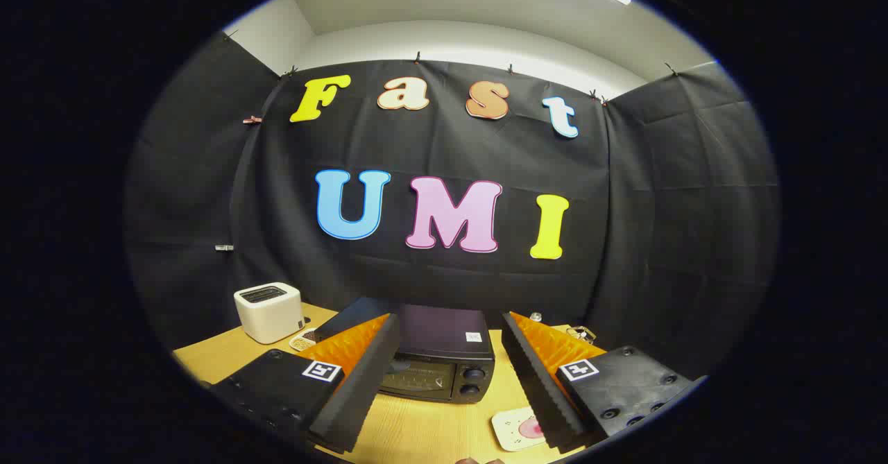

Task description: Open the toaster oven, put the food inside, and close the toaster oven door.

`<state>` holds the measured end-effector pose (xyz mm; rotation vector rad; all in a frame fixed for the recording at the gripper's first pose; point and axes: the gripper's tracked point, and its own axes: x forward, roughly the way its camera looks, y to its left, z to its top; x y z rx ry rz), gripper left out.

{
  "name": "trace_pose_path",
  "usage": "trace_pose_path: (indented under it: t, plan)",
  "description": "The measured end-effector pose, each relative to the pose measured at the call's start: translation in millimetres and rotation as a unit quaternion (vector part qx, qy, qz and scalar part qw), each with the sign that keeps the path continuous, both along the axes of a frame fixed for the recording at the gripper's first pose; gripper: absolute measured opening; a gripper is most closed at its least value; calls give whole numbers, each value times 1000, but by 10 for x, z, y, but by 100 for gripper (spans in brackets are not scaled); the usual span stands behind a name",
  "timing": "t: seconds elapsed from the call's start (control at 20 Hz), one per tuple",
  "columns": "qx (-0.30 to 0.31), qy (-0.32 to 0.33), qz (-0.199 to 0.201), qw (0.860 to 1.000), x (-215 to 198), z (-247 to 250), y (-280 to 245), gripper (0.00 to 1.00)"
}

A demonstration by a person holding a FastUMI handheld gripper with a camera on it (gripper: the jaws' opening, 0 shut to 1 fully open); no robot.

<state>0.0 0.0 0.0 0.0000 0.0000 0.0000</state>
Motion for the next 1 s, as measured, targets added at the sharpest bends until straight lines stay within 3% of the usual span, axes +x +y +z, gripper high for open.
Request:
trace_pose_path:
  t: [1.0]
  plan:
    - [24,25,-10,999,212,-273,-241,98]
